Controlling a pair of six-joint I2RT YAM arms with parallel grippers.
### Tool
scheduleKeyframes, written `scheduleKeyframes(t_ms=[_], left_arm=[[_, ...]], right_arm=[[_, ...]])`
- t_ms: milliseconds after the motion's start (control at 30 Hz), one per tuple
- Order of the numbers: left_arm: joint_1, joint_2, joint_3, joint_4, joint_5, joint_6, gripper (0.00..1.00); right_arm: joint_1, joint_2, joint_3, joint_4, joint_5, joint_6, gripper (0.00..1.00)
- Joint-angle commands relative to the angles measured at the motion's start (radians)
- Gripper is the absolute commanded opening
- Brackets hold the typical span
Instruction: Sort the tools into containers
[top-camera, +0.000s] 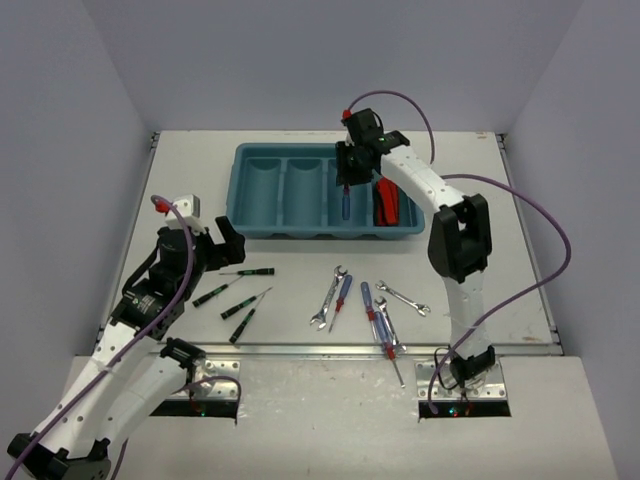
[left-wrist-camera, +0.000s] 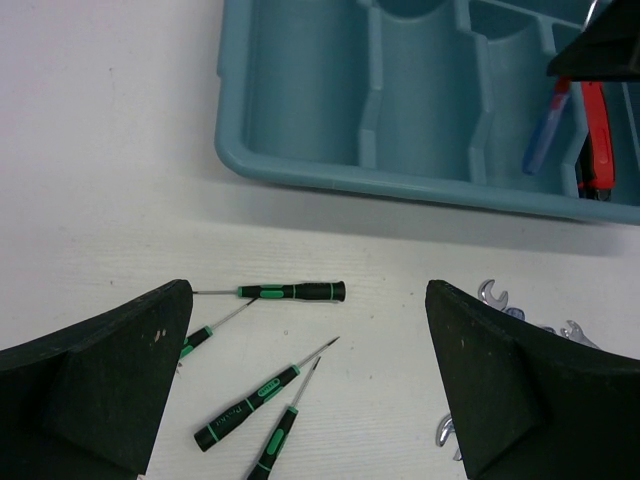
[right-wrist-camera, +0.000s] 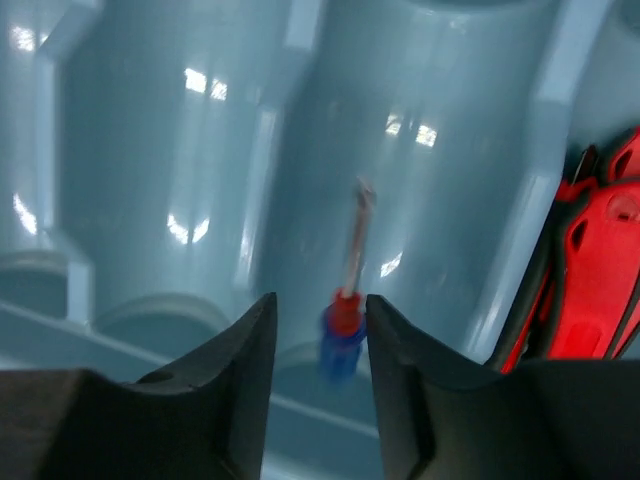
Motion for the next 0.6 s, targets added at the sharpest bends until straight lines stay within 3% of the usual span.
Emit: scheduleKeyframes(t_ms=[0,100,233,433,567], left_arm=[[-0.009,-0.002,0.012,0.044,0.022,0.009,1.0],[-0.009,0.008,0.013,0.043,0.02,0.01,1.0],[-0.009,0.007,0.013,0.04,0.014,0.007,1.0],[-0.009,-0.008,0.009,0.047,0.028,0.012,1.0],[-0.009,0.0,0.01,0.049,0.038,0.014,1.0]], right_arm=[[0.0,-0.064,0.091,-0.091,0.082,-0.036,0.72],[0.01,-0.225,-0.051,-0.063,0.086,-0.08,0.81],[0.03,-0.499,-0.487,0.089,0.084,-0.105,0.99],[0.034,-0.845,-0.989,0.237,0.005,-0.049,0.97],[0.093,-0.895,-1.109,0.218,0.021,0.034,0.83]])
